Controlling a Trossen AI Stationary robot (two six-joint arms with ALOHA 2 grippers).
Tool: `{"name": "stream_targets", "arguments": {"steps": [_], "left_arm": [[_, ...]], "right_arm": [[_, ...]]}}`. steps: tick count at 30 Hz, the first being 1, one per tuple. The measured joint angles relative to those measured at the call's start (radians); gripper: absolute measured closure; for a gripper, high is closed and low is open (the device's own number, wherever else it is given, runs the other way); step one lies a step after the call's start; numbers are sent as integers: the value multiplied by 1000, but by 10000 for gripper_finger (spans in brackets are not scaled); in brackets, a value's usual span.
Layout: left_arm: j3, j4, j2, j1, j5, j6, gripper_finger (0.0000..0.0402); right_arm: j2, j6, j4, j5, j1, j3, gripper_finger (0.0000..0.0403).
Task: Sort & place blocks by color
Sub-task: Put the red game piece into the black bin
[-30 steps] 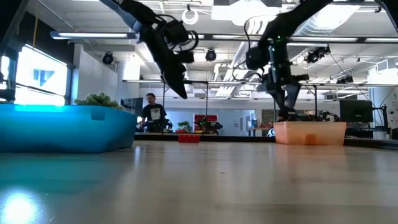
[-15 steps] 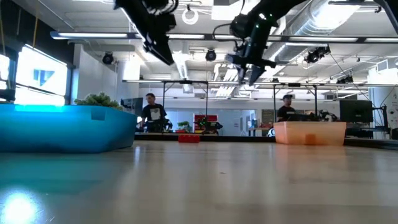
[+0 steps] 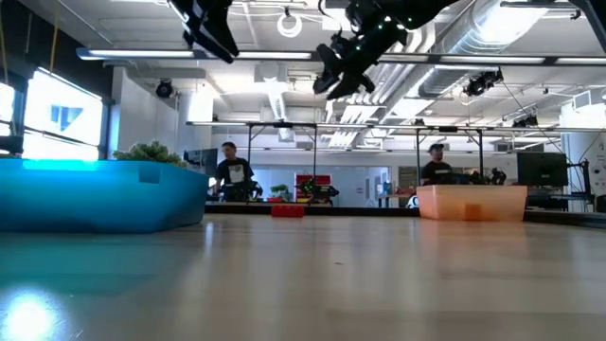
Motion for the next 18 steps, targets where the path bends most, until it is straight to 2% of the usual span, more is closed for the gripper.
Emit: {"name": "stream_targets", "arguments": {"steps": [5, 11, 18], "left_arm": [[0, -5, -43, 0, 0, -59, 222], [0, -5, -58, 0, 0, -79, 222], [0, -4, -58, 0, 3, -127, 222]], "right_arm": [[0, -66, 81, -72, -3, 0, 203], [0, -159, 89, -129, -3, 0, 203], [60, -377, 142, -237, 6, 1, 203]]}}
